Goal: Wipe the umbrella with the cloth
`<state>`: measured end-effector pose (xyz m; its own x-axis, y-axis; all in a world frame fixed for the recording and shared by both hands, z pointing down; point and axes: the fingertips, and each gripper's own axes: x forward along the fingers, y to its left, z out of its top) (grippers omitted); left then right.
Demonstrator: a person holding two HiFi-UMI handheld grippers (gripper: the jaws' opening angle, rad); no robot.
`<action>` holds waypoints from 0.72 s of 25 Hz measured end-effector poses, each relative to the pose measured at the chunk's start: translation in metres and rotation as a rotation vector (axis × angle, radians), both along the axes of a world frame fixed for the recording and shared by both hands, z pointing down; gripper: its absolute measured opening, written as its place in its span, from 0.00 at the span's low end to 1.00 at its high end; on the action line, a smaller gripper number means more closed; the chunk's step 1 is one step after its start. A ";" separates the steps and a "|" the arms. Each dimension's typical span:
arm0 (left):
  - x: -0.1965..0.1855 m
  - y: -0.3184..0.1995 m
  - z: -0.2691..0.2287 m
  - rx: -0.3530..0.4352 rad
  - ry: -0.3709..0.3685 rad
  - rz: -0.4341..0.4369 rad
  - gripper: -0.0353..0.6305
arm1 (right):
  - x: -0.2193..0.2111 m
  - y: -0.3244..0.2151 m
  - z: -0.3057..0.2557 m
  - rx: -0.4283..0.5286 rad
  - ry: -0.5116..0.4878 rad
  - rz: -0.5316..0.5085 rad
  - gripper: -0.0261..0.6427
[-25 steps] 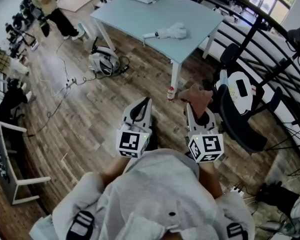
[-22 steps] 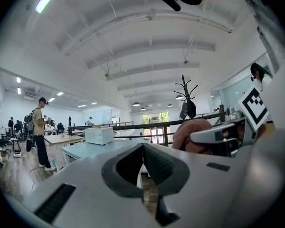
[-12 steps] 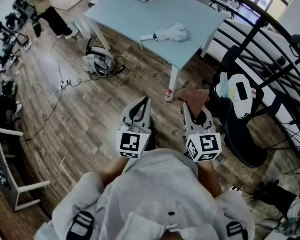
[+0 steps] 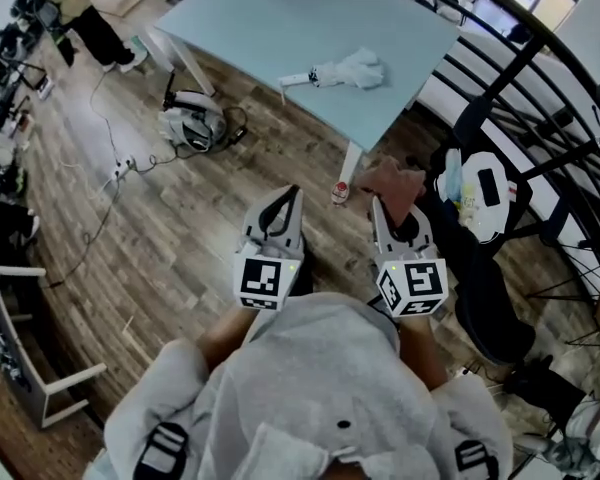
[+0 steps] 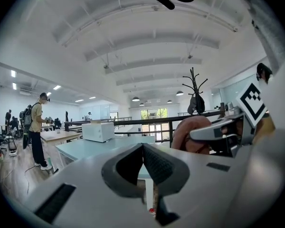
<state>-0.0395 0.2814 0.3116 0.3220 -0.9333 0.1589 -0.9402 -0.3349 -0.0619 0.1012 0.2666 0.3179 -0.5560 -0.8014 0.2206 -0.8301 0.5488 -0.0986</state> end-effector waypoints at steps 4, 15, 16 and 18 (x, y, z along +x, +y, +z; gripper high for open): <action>-0.016 -0.027 0.004 -0.030 0.004 0.009 0.08 | -0.009 -0.026 0.005 -0.035 0.016 0.020 0.16; -0.064 -0.114 0.017 -0.051 0.031 0.054 0.08 | -0.025 -0.114 0.009 -0.040 0.064 0.128 0.16; -0.068 -0.123 0.018 -0.049 0.033 0.061 0.08 | -0.026 -0.124 0.009 -0.041 0.070 0.142 0.16; -0.077 -0.139 0.018 -0.047 0.032 0.075 0.08 | -0.028 -0.141 0.009 -0.046 0.068 0.174 0.16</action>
